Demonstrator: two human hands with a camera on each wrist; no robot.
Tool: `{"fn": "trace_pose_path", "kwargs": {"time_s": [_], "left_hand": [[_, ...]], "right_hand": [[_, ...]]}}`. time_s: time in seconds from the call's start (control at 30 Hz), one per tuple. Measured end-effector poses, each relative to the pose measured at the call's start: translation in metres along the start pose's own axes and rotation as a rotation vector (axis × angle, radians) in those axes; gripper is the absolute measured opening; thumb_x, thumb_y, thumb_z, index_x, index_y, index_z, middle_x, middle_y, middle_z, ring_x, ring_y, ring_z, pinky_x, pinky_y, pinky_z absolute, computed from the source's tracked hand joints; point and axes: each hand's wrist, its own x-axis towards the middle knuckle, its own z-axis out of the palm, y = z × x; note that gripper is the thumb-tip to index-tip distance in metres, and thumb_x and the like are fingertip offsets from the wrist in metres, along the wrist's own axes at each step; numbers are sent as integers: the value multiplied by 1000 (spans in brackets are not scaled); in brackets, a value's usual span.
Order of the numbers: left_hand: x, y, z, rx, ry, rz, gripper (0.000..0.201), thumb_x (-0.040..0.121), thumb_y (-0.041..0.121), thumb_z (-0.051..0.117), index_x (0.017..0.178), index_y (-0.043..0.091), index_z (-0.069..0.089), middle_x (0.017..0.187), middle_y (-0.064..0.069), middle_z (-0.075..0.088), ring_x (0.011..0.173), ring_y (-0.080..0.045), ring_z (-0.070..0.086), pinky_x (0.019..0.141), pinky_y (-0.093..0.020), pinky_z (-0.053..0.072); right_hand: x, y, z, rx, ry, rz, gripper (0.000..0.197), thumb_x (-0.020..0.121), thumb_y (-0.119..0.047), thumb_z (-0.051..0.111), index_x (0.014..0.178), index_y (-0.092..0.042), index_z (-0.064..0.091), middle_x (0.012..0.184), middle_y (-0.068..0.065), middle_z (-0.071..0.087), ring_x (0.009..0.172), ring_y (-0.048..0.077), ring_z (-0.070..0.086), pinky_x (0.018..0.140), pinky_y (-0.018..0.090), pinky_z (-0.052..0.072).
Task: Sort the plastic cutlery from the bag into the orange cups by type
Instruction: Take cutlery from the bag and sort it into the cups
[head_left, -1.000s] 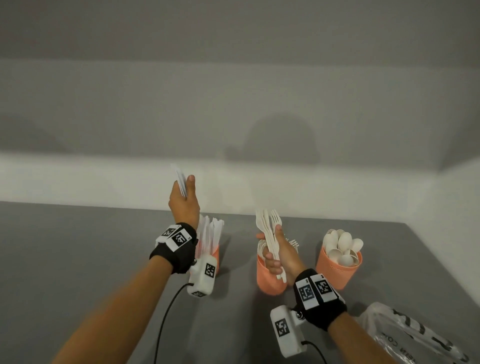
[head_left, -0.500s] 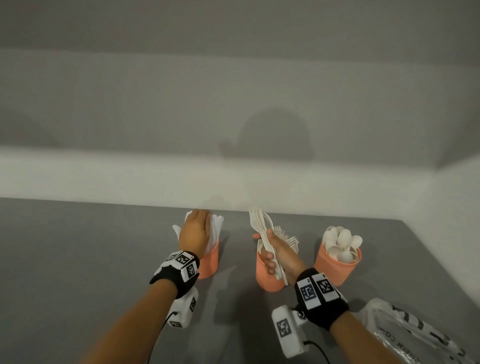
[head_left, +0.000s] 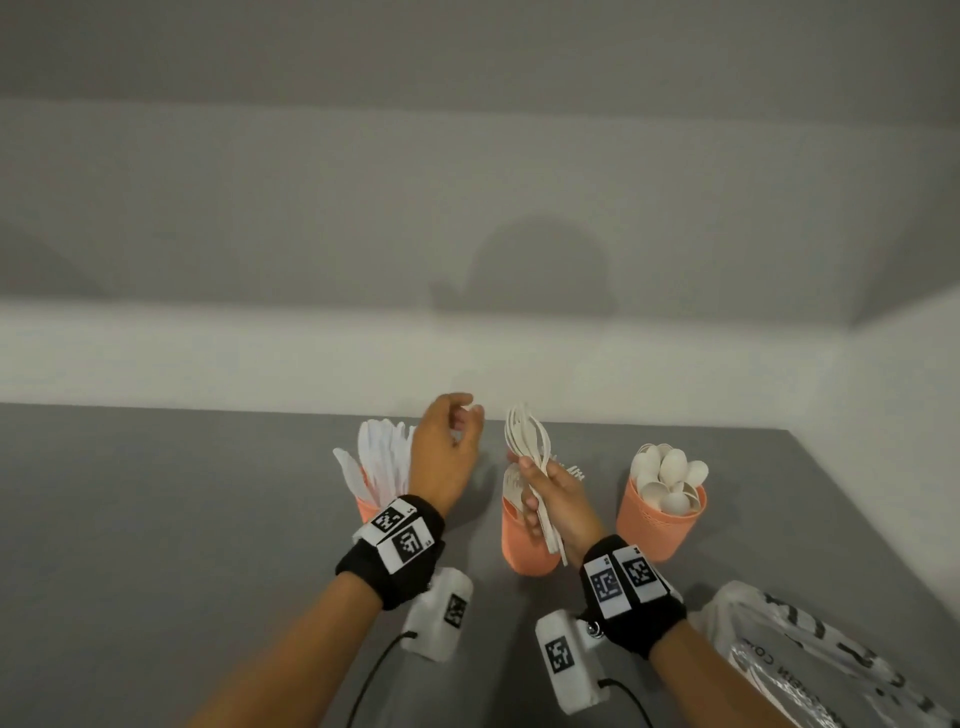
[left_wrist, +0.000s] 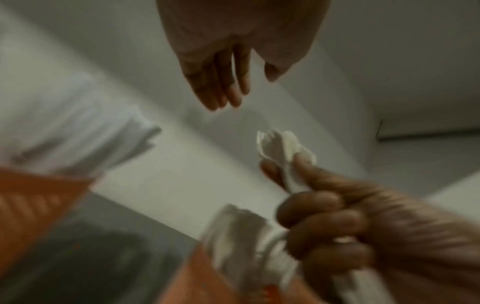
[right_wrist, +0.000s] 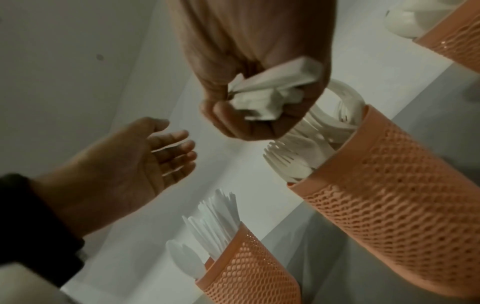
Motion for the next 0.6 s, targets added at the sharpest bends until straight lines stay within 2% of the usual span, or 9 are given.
{"fn": "trace_pose_path", "kwargs": {"time_s": [0.07,0.1,0.17,0.23,0.3,0.37,0.43,0.5,0.6], "left_hand": [[-7,5,17,-46,-105,-126,25,91,27,54,113,13,52,90,3,58,80,-5,54,67,-3,42],[-10,5,26,-39,-141,-147,25,91,27,56,112,15,51,87,4,58,78,-4,55,67,-4,43],[-15,6,41,-35,-213,-171,21,91,27,55,106,13,55,86,1,61,78,-10,58,71,-14,45],[-17,8,52,-53,-287,-208,16,94,26,51,93,11,58,81,-1,62,75,-15,59,69,-22,46],[-18,10,60,-46,-319,-242,20,96,22,45,83,11,55,76,-5,61,72,-20,59,71,-33,50],[-21,11,67,-29,-320,-265,22,95,16,42,75,13,52,80,-13,61,76,-26,60,78,-43,52],[-25,12,72,-33,-347,-298,21,93,12,42,76,14,54,84,-16,63,80,-32,63,80,-46,52],[-29,13,76,-65,-377,-340,19,93,12,41,86,8,58,86,-19,65,80,-33,63,82,-47,54],[-31,13,82,-62,-385,-354,23,93,13,40,90,4,60,92,-24,67,86,-37,65,85,-49,53]], "right_hand": [[-3,-2,-1,12,50,-11,17,96,-27,48,101,-17,61,43,-6,40,32,7,42,35,15,34],[-5,-3,-3,1,75,-16,15,95,-27,50,95,-16,59,43,-6,41,31,7,43,34,15,35],[-8,-3,-8,-18,106,-22,17,94,-28,50,85,-15,54,42,-6,42,29,6,41,32,14,33],[-11,-3,-14,10,103,-27,22,96,-30,47,82,-13,52,40,-6,44,27,5,38,31,13,30],[-15,-4,-21,34,91,-26,28,98,-31,42,80,-10,51,39,-6,46,26,5,38,30,13,29],[-19,-5,-27,26,82,-19,34,99,-30,38,76,-9,52,38,-4,49,26,5,39,29,12,29],[-24,-4,-32,0,78,-15,35,100,-30,37,76,-10,54,40,-4,51,27,5,40,29,13,30],[-28,-3,-36,-27,78,-21,34,100,-29,37,78,-10,54,42,-3,52,29,6,41,30,14,31],[-31,0,-42,-24,86,-11,31,100,-29,37,92,-6,57,49,3,55,34,11,48,34,18,38]]}}
